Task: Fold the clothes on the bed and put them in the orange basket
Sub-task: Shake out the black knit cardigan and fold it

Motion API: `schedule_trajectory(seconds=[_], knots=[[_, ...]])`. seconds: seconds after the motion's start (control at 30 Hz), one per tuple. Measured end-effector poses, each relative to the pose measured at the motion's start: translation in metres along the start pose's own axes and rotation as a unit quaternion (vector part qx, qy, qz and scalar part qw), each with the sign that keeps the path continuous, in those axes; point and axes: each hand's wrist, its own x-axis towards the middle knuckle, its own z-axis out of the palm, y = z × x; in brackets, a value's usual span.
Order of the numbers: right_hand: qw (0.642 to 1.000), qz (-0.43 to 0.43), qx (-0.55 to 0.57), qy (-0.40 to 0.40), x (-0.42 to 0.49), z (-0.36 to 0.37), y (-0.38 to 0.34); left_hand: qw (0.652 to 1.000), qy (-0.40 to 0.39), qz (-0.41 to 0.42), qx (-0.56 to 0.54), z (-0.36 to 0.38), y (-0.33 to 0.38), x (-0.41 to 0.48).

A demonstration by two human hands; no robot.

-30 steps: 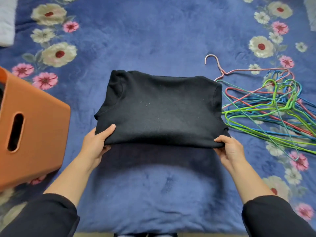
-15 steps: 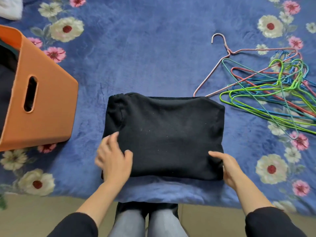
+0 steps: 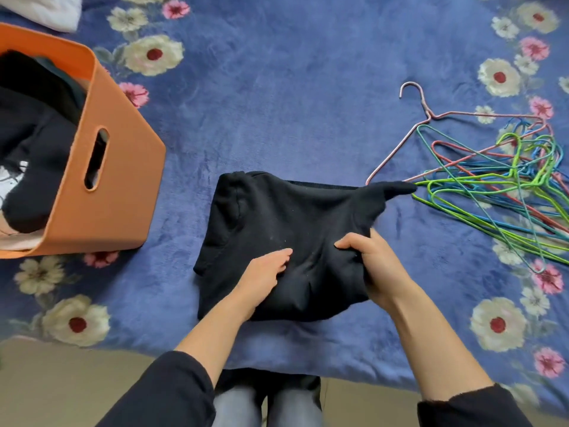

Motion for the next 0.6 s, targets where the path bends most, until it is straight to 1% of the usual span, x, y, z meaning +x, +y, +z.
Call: schedule_trajectory(seconds=[0.03, 0.07, 0.1, 0.13, 0.2, 0.23, 0.27, 0.33, 0.4, 0.43, 0.47, 0.5, 0.53, 0.6], knots=[[0.999, -0.031, -0.033, -0.024, -0.002, 0.020, 0.002, 0.994, 0.009, -0.031, -0.100, -0.015, 0.001, -0.002], [0.993, -0.061, -0.084, -0.053, -0.003, 0.039, 0.006, 0.982, 0.013, -0.044, -0.186, -0.032, 0.000, -0.004], [0.983, -0.077, -0.141, -0.089, -0.005, 0.057, 0.011, 0.966, 0.018, -0.048, -0.252, -0.049, -0.003, -0.004], [0.970, -0.071, -0.192, -0.131, -0.005, 0.072, 0.019, 0.952, 0.028, -0.050, -0.301, -0.065, -0.006, -0.006], [0.946, -0.005, -0.249, -0.207, -0.006, 0.096, 0.035, 0.938, 0.040, -0.053, -0.340, -0.089, -0.012, -0.009], [0.938, 0.028, -0.261, -0.227, -0.006, 0.104, 0.044, 0.938, 0.037, -0.058, -0.339, -0.098, -0.015, -0.011], [0.933, 0.043, -0.275, -0.229, -0.003, 0.106, 0.051, 0.944, 0.031, -0.065, -0.322, -0.101, -0.016, -0.015], [0.931, 0.039, -0.301, -0.201, 0.002, 0.105, 0.057, 0.970, 0.037, -0.069, -0.231, -0.100, -0.017, -0.020], [0.942, 0.033, -0.296, -0.156, 0.009, 0.098, 0.058, 0.991, 0.071, -0.031, -0.111, -0.092, -0.019, -0.020], [0.951, 0.033, -0.278, -0.132, 0.012, 0.094, 0.057, 0.994, 0.097, -0.005, -0.050, -0.088, -0.020, -0.017], [0.959, 0.034, -0.262, -0.106, 0.015, 0.089, 0.056, 0.992, 0.122, 0.021, -0.014, -0.083, -0.017, -0.017], [0.964, 0.029, -0.254, -0.074, 0.018, 0.083, 0.055, 0.989, 0.141, 0.043, -0.006, -0.079, -0.015, -0.017], [0.967, 0.019, -0.253, -0.034, 0.023, 0.077, 0.054, 0.986, 0.150, 0.063, -0.029, -0.078, -0.011, -0.017], [0.963, -0.013, -0.263, 0.063, 0.032, 0.064, 0.054, 0.977, 0.185, 0.093, -0.052, -0.083, -0.014, -0.016]])
